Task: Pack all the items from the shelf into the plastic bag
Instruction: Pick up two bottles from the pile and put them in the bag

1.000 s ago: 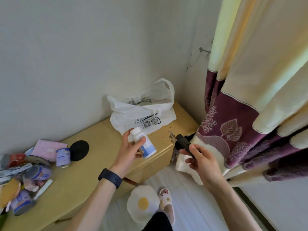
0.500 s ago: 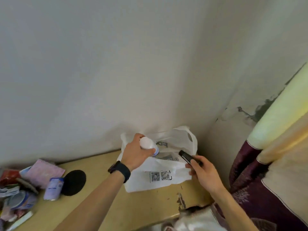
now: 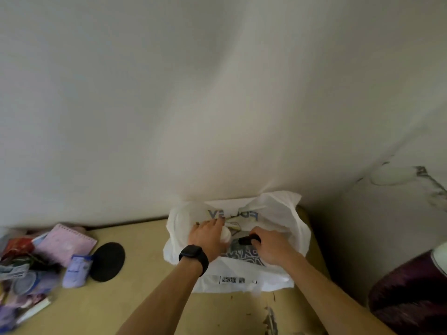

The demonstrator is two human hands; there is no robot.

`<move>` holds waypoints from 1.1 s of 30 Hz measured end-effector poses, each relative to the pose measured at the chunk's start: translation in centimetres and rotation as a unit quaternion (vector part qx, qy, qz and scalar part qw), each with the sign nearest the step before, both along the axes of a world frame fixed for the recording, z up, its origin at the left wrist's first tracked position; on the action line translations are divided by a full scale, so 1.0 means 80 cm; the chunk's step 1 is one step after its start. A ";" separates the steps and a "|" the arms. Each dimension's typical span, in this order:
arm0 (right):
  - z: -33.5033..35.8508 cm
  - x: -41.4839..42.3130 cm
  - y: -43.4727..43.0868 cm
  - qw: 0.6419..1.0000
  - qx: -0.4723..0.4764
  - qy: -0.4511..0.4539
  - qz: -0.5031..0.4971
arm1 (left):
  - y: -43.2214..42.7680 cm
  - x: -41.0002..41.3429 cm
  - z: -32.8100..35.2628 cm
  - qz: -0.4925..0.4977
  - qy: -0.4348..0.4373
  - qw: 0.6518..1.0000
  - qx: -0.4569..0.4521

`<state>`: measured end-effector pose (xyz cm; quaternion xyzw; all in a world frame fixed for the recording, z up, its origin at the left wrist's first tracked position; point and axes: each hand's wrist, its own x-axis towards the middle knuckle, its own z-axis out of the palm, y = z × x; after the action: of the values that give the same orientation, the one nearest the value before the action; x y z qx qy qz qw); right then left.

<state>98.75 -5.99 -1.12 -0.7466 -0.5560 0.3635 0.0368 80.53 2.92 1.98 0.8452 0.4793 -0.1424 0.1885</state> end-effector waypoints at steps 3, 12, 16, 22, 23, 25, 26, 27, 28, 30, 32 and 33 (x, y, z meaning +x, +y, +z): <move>-0.013 -0.002 -0.001 0.998 -0.024 0.023 0.045 | -0.014 -0.016 -0.012 -0.044 0.061 0.997 0.010; -0.023 0.023 -0.047 0.962 -0.059 -0.183 0.193 | -0.035 -0.058 -0.019 -0.077 0.238 0.966 0.061; 0.018 0.011 -0.044 0.990 -0.012 -0.077 0.116 | -0.039 -0.049 0.008 -0.058 0.166 0.984 0.011; 0.120 -0.038 -0.071 0.974 0.188 0.113 -0.063 | -0.095 -0.050 0.091 0.007 -0.110 0.990 0.084; 0.135 -0.049 -0.077 0.966 0.212 0.130 -0.070 | -0.104 -0.060 0.103 0.038 -0.139 0.984 0.107; 0.163 -0.072 -0.085 0.953 0.248 0.155 -0.073 | -0.117 -0.086 0.119 0.118 -0.176 0.968 0.137; 0.175 -0.084 -0.087 0.947 0.267 0.164 -0.065 | -0.121 -0.102 0.123 0.162 -0.186 0.959 0.143; 0.185 -0.098 -0.088 0.941 0.286 0.172 -0.050 | -0.126 -0.122 0.124 0.206 -0.188 0.949 0.147; 0.193 -0.114 -0.087 0.936 0.299 0.181 -0.032 | -0.131 -0.144 0.124 0.246 -0.186 0.939 0.149; 0.202 -0.149 -0.082 0.933 0.302 0.194 0.012 | -0.142 -0.191 0.121 0.311 -0.175 0.923 0.146; 0.204 -0.187 -0.073 0.935 0.286 0.198 0.064 | -0.156 -0.241 0.116 0.362 -0.159 0.908 0.138; 0.203 -0.208 -0.068 0.938 0.270 0.199 0.090 | -0.164 -0.265 0.114 0.386 -0.150 0.900 0.133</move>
<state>82.07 -11.44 15.11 -0.5673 -0.6797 0.3430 0.3140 59.32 -10.19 11.10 0.6221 0.7487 0.1353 0.1846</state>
